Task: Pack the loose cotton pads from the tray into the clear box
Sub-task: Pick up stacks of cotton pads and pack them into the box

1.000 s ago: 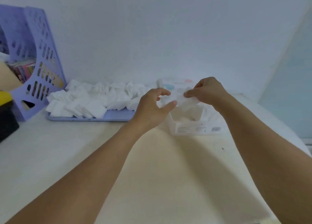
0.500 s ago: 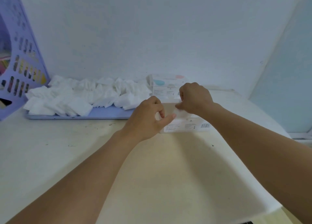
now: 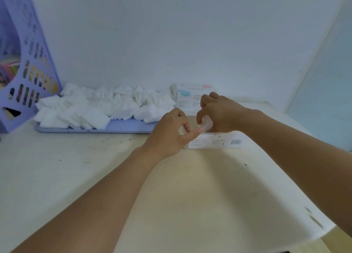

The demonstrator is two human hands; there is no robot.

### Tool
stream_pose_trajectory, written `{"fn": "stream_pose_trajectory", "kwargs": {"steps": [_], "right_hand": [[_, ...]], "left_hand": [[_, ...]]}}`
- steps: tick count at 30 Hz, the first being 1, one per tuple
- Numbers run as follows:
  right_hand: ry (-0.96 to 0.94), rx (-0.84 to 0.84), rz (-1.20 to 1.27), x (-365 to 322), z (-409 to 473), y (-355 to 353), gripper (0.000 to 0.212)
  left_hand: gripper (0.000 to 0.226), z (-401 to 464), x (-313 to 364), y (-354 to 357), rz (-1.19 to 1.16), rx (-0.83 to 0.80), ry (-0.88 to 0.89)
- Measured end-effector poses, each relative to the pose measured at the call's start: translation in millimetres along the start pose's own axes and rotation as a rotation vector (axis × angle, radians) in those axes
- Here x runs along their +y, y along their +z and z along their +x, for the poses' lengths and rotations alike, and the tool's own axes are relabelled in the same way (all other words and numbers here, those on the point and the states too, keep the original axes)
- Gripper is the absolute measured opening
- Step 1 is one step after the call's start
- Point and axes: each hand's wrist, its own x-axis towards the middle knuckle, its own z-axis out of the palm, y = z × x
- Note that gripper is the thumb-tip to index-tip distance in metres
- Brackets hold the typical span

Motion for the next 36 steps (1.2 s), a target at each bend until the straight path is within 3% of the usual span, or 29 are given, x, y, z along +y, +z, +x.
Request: {"fn": "stream_pose_trajectory", "kwargs": {"steps": [8, 14, 19, 23, 25, 27, 30, 32, 34, 36], "right_hand": [[0.066, -0.195, 0.256, 13.6, 9.6, -2.3, 0.027], [0.038, -0.167, 0.22, 18.1, 10.1, 0.4, 0.013], [0.016, -0.185, 0.153, 10.9, 8.5, 9.1, 0.016], [0.099, -0.189, 0.255, 13.6, 9.4, 12.7, 0.011], [0.123, -0.203, 0.276, 9.3, 10.3, 6.9, 0.019], [0.148, -0.091, 0.372, 2.7, 14.1, -8.2, 0.028], [0.165, 0.379, 0.69, -27.3, 22.9, -39.2, 0.011], [0.192, 0.558, 0.939, -64.3, 32.4, -51.3, 0.006], [0.186, 0.521, 1.11, -107.3, 47.9, -51.4, 0.006], [0.167, 0.363, 1.166, -145.7, 65.9, -41.2, 0.003]], "left_hand": [[0.043, -0.6, 0.5, -0.9, -0.023, 0.001, -0.007], [0.039, 1.0, -1.5, 0.1, -0.018, 0.011, 0.002], [0.04, 0.8, -1.7, 0.4, -0.01, 0.01, 0.005], [0.042, -1.1, -0.3, 1.9, -0.017, 0.019, -0.007], [0.033, -3.1, 2.5, 0.2, -0.051, 0.004, -0.011], [0.027, -1.5, 8.5, -9.8, -0.126, 0.002, -0.045], [0.019, 11.5, 13.9, -56.1, -0.201, 0.213, -0.164], [0.018, 18.1, 6.5, -102.2, -0.108, 0.317, -0.25], [0.016, 12.1, -11.8, -146.2, 0.078, 0.386, -0.295], [0.018, -4.7, -41.7, -175.1, 0.229, 0.475, -0.328]]}}
